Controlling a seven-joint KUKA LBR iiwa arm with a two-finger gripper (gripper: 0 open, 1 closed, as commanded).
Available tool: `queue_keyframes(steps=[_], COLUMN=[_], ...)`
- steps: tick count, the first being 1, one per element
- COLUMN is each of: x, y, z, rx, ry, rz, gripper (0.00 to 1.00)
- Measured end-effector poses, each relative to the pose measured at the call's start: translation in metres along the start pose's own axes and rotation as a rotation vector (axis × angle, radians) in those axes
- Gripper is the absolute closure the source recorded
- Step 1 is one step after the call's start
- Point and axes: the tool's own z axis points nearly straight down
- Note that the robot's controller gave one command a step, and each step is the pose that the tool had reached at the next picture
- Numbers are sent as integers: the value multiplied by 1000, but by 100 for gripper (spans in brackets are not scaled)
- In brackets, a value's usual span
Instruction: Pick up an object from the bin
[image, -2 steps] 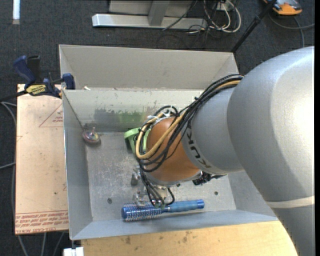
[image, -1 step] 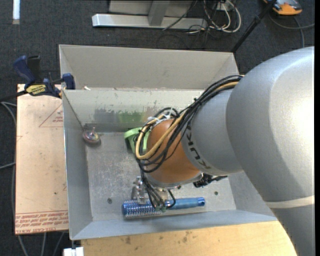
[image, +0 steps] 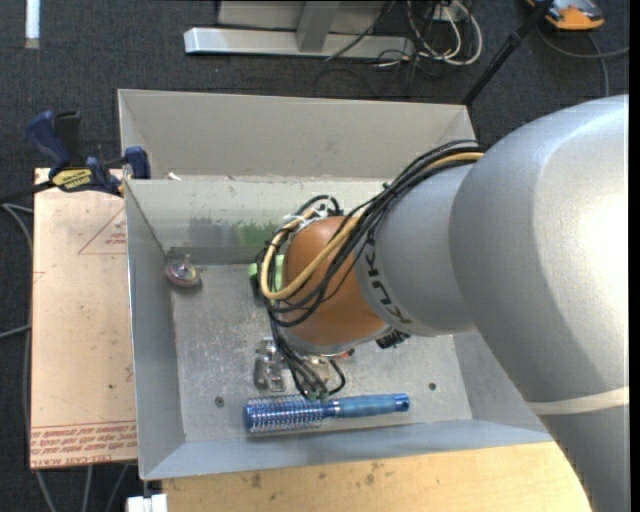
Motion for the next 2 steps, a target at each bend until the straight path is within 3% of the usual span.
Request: queue_keyframes(steps=[1,2], x=[-2,21], y=[0,-35], z=[-2,-1], rx=[-3,-5], ry=[-7,-15], rz=[2,-12], gripper=[0,0])
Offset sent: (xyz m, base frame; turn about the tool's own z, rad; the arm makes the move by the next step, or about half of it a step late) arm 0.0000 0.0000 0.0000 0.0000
